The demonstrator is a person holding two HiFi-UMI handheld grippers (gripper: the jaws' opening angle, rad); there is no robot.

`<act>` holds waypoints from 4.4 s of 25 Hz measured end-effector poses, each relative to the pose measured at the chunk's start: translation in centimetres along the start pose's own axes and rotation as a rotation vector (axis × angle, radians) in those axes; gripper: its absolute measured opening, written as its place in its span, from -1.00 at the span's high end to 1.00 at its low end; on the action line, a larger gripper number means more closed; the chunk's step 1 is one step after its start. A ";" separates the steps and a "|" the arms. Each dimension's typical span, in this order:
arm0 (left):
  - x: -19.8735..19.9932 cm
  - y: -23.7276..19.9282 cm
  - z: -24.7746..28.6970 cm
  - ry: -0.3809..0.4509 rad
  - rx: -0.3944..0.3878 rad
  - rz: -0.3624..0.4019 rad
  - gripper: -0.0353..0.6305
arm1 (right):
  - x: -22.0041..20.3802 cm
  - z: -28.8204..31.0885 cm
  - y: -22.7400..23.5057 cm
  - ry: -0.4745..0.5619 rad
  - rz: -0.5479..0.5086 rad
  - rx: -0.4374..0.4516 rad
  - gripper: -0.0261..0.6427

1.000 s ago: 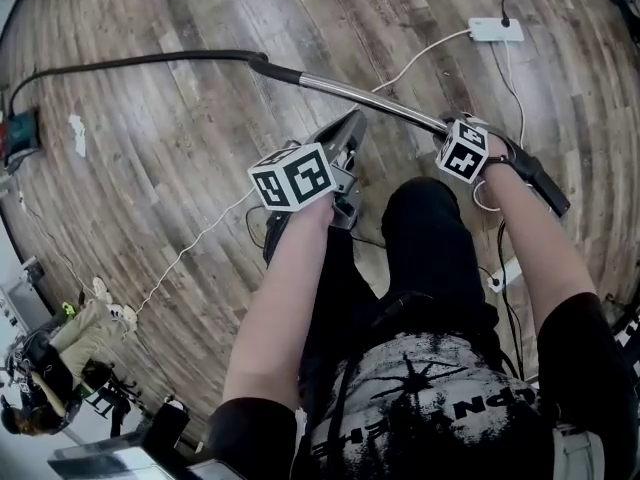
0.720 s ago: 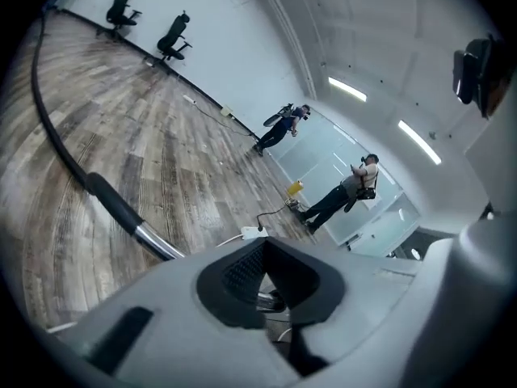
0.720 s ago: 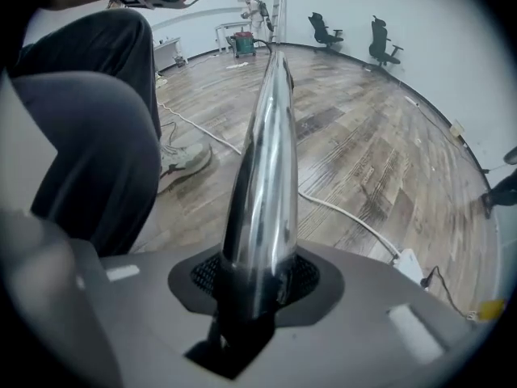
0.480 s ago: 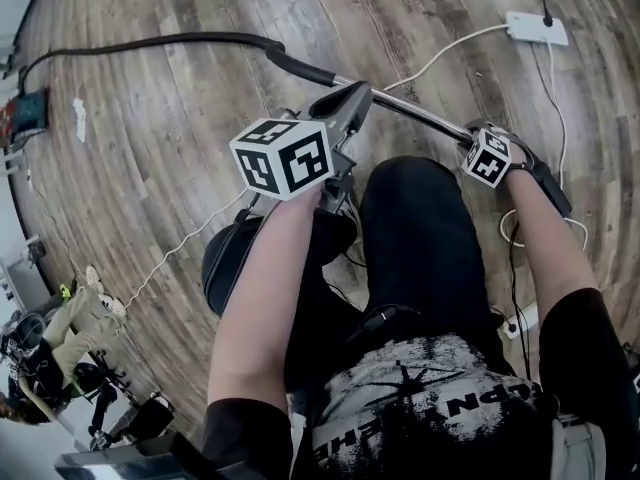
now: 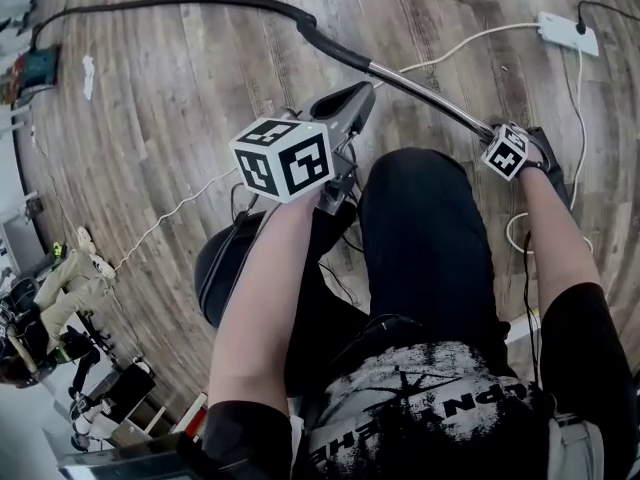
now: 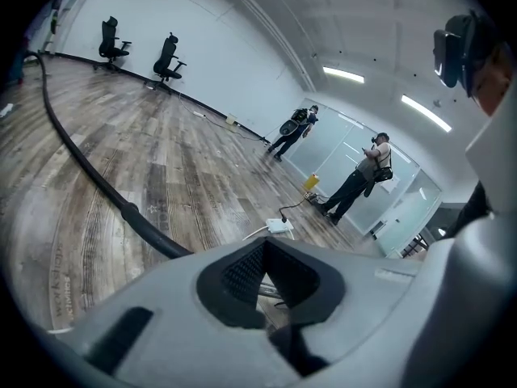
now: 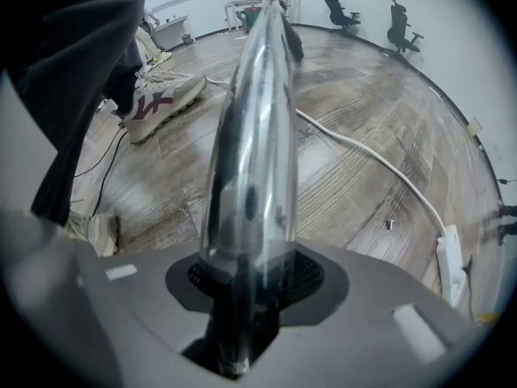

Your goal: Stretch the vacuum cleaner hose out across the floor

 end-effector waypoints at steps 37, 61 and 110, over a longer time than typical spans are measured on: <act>0.1 -1.7 4.3 -0.181 -0.113 0.227 0.89 | -2.2 -0.9 -1.3 -0.128 0.290 0.099 0.90; 26.0 7.8 -15.6 -0.155 -0.134 0.158 0.89 | 27.2 -40.1 -2.9 0.158 0.477 0.081 0.90; 41.1 40.6 -32.5 0.464 -0.158 0.422 0.89 | 38.0 -85.3 -8.8 1.247 0.015 -0.002 0.90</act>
Point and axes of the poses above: the fingertips, and each gripper's own axes: z forward along the fingers, y to its right, x out of its top, the point moved 9 cm from there along -z, backward along the fingers, and after that the axes turned 7 degrees about y, right-handed, at the moved point
